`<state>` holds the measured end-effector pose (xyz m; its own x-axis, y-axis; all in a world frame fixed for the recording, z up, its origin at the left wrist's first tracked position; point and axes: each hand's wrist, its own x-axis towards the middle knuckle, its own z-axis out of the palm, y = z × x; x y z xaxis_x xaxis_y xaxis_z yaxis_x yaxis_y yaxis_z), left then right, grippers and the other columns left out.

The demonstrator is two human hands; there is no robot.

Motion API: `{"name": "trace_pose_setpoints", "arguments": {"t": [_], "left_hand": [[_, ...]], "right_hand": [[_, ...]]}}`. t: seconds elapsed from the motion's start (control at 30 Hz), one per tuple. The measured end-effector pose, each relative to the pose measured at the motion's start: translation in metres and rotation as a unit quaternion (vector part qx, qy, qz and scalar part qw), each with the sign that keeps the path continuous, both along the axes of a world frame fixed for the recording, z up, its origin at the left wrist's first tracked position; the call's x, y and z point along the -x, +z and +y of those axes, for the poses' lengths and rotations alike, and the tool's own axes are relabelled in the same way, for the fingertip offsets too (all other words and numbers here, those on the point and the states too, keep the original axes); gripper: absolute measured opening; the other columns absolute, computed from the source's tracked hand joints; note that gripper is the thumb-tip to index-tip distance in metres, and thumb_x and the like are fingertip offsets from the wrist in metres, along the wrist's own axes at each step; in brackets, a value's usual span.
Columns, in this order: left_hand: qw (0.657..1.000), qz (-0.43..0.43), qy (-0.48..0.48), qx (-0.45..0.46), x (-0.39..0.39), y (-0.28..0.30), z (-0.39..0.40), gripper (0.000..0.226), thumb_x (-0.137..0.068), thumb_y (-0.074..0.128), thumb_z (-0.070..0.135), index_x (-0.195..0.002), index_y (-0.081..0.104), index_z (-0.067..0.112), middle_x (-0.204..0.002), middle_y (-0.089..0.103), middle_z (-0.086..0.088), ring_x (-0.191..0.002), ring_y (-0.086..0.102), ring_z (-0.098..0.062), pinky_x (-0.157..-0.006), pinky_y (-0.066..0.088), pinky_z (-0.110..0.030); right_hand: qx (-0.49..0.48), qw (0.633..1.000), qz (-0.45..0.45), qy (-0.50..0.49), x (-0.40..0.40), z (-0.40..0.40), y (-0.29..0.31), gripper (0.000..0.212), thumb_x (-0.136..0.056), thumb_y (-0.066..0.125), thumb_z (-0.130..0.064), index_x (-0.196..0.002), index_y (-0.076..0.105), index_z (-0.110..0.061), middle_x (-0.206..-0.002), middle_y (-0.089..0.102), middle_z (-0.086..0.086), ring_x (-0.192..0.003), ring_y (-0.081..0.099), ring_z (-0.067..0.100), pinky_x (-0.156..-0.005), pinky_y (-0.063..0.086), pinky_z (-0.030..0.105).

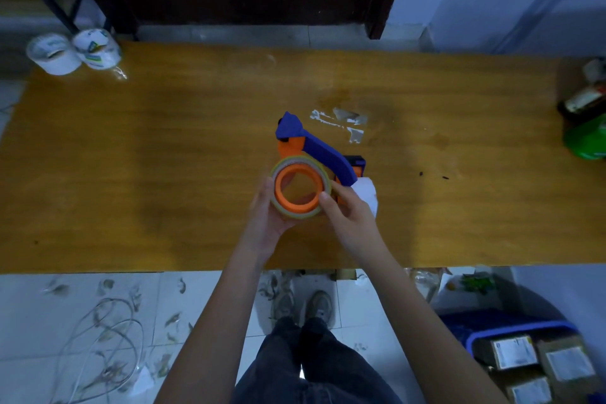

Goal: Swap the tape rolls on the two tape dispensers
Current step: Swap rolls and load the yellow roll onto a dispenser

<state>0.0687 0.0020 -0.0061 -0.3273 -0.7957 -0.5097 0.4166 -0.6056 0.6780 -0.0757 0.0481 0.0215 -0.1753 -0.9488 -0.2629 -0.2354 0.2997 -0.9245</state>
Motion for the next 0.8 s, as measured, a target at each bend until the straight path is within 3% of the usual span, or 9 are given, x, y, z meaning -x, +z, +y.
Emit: {"name": "trace_pose_setpoints", "arguments": {"t": [0.1,0.17,0.23,0.3,0.4,0.5,0.6,0.7,0.8], "left_hand": [[1.0,-0.01,0.015,0.018,0.003,0.0,0.0,0.065,-0.077,0.058,0.049,-0.131,0.049,0.014,-0.132,0.056,-0.012,-0.111,0.061,-0.028,-0.074,0.059,-0.041],[1.0,-0.009,0.022,0.018,0.005,-0.002,0.0,0.06,-0.08,0.055,0.044,-0.134,0.047,0.018,-0.128,0.059,-0.008,-0.107,0.064,-0.023,-0.069,0.058,-0.037],[0.999,-0.007,0.031,0.005,0.004,-0.003,-0.001,0.068,-0.077,0.058,0.044,-0.14,0.038,0.027,-0.125,0.06,-0.001,-0.108,0.063,-0.02,-0.067,0.058,-0.037],[0.999,-0.01,0.033,-0.005,0.001,-0.005,-0.002,0.073,-0.075,0.061,0.043,-0.142,0.035,0.031,-0.126,0.06,0.001,-0.113,0.061,-0.022,-0.066,0.058,-0.038],[0.999,-0.026,0.018,-0.001,-0.006,-0.004,-0.006,0.065,-0.076,0.064,0.039,-0.135,0.047,0.021,-0.128,0.061,-0.003,-0.111,0.061,-0.028,-0.063,0.059,-0.04],[0.999,-0.043,-0.002,0.004,-0.008,-0.001,-0.011,0.056,-0.075,0.065,0.037,-0.126,0.056,0.017,-0.123,0.064,-0.005,-0.087,0.068,-0.027,-0.054,0.058,-0.039],[0.998,-0.051,-0.025,0.012,-0.004,0.006,-0.013,0.049,-0.072,0.067,0.038,-0.117,0.063,0.02,-0.114,0.069,-0.002,-0.073,0.071,-0.02,-0.048,0.056,-0.034],[0.997,-0.068,-0.04,0.018,-0.001,0.013,-0.015,0.045,-0.071,0.067,0.042,-0.112,0.065,0.023,-0.108,0.071,0.0,-0.072,0.071,-0.017,-0.048,0.057,-0.033],[0.994,-0.092,-0.05,0.034,0.0,0.019,-0.02,0.051,-0.069,0.067,0.047,-0.113,0.065,0.022,-0.106,0.071,-0.002,-0.076,0.071,-0.019,-0.049,0.057,-0.035]], "right_hand": [[-0.011,1.0,-0.012,-0.015,-0.002,0.0,0.001,0.041,-0.094,0.049,-0.034,-0.131,0.051,-0.016,-0.112,0.064,0.006,-0.099,0.062,0.016,-0.088,0.052,0.031],[-0.032,0.999,-0.001,-0.026,-0.002,0.0,0.002,0.045,-0.093,0.048,-0.041,-0.13,0.053,-0.016,-0.105,0.067,0.002,-0.09,0.062,0.011,-0.079,0.052,0.029],[-0.061,0.996,0.058,-0.023,-0.001,0.004,0.003,0.047,-0.091,0.043,-0.052,-0.11,0.064,-0.015,-0.084,0.069,-0.002,-0.071,0.056,0.002,-0.065,0.046,0.025],[-0.072,0.989,0.103,-0.074,0.006,0.012,0.009,0.059,-0.09,0.035,-0.058,-0.077,0.07,-0.013,-0.066,0.069,0.003,-0.058,0.056,0.006,-0.058,0.044,0.026],[0.026,0.971,0.146,-0.19,0.027,0.011,0.022,0.055,-0.086,0.033,-0.057,-0.056,0.064,-0.022,-0.059,0.066,-0.002,-0.05,0.058,0.006,-0.052,0.046,0.023],[0.005,0.989,0.008,-0.146,0.046,-0.022,0.024,0.038,-0.085,0.046,-0.053,-0.095,0.066,-0.022,-0.09,0.069,-0.008,-0.088,0.064,0.008,-0.077,0.053,0.03],[-0.152,0.981,-0.116,-0.038,0.044,-0.052,0.016,0.068,-0.078,0.047,-0.067,-0.127,0.051,-0.02,-0.123,0.06,0.002,-0.108,0.06,0.02,-0.09,0.052,0.04],[-0.202,0.97,-0.133,0.025,0.03,-0.058,0.011,0.089,-0.06,0.052,-0.082,-0.131,0.05,-0.028,-0.131,0.058,0.001,-0.118,0.055,0.023,-0.1,0.045,0.049],[-0.176,0.968,-0.177,-0.002,0.017,-0.055,0.01,0.08,-0.064,0.057,-0.075,-0.124,0.056,-0.022,-0.122,0.064,0.005,-0.107,0.063,0.021,-0.091,0.053,0.046]]}}
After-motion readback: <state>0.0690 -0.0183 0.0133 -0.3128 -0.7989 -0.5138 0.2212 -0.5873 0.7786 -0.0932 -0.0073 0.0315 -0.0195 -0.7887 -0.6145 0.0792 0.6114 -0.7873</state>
